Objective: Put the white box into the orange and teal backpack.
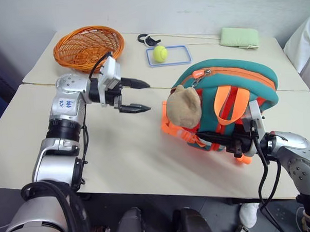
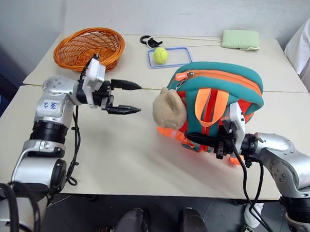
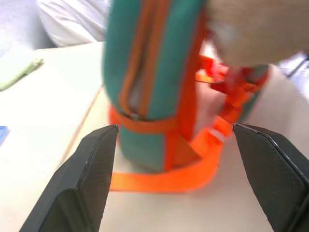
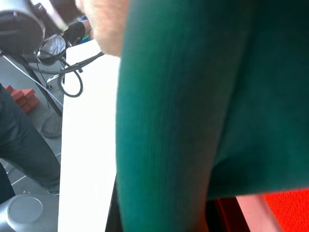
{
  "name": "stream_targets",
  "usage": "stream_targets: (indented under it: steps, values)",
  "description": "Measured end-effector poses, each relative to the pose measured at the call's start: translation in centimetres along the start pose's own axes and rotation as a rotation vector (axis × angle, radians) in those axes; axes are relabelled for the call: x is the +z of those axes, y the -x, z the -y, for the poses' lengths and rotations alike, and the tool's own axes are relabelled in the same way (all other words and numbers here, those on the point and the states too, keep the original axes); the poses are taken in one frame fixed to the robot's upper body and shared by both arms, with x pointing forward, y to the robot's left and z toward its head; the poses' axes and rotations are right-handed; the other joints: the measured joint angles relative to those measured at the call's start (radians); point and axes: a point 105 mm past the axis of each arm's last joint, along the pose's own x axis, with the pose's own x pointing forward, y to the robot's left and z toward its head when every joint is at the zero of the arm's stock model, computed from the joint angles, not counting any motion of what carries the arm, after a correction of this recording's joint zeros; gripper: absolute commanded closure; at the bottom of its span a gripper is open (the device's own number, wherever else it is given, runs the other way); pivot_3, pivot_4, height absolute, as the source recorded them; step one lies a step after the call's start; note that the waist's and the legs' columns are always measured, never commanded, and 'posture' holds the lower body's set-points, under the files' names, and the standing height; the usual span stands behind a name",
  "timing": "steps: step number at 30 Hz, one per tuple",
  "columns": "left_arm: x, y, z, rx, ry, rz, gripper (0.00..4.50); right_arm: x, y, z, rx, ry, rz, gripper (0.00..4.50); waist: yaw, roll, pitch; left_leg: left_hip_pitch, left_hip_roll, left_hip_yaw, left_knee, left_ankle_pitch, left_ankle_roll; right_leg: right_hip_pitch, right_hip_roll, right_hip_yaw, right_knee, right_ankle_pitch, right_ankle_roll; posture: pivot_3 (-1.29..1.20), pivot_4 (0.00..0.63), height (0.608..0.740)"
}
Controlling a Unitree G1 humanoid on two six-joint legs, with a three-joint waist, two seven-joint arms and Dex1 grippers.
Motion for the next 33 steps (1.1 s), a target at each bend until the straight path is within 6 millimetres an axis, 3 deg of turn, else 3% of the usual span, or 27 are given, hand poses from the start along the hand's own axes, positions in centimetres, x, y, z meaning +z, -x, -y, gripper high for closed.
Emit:
stream_targets:
  steps: [6,10,14,20,25,30,33]
  values:
    - [3.1,-3.8,3.1,-0.015,-0.092,0.143,0.5,0.4,-0.2,0.1,0.012,0.009,-0.006,4.5,-0.003,0.0,0.0,0.001,0.0,-0.001,0.003,0.0,0.001,0.002,0.0,0.0,0.0,0.0,0.001,0.0,0.15,0.74]
    - [3.0,-5.7,3.6,0.033,-0.081,0.188,0.5,0.4,-0.3,0.2,0.021,0.007,-0.008,4.5,-0.002,0.0,0.0,0.002,0.0,0.0,0.003,0.0,0.0,0.002,0.0,0.001,0.0,0.0,0.001,0.0,0.15,0.74]
    - [3.0,-7.2,3.3,0.081,-0.102,0.203,1.71,0.6,-0.4,0.3,0.023,0.013,-0.007,4.5,0.0,0.0,0.0,0.001,0.0,0.0,0.003,0.0,0.0,0.002,0.0,0.001,0.0,0.001,0.001,0.0,0.15,0.74]
    - [2.9,-7.4,3.0,0.13,-0.095,0.227,3.22,0.6,-0.4,0.3,0.019,0.023,-0.01,4.5,0.0,0.0,0.0,0.001,0.0,0.0,0.003,0.0,0.0,0.002,0.0,0.0,0.0,0.001,0.001,0.0,0.15,0.74]
    - [2.4,-5.4,0.9,0.241,-0.062,0.203,4.13,0.3,-0.4,0.2,0.013,0.011,0.004,4.5,-0.001,0.0,0.0,0.002,0.0,0.0,0.003,0.0,0.0,0.002,0.0,0.0,-0.001,0.001,0.001,0.0,0.15,0.74]
    - [2.7,-0.9,-3.9,0.443,-0.02,0.156,4.13,-0.1,-0.4,0.1,-0.002,-0.002,0.008,4.5,-0.001,0.0,0.0,0.002,0.0,0.0,0.003,0.0,0.0,0.001,0.001,0.0,0.0,0.001,0.001,0.0,0.15,0.74]
    - [1.6,0.1,-5.0,0.497,0.046,0.149,4.13,-0.2,-0.4,-0.2,-0.004,-0.005,0.012,4.5,-0.001,0.0,0.0,0.001,0.0,0.0,0.002,0.0,0.0,0.001,0.0,0.0,0.001,0.001,0.001,0.0,0.15,0.74]
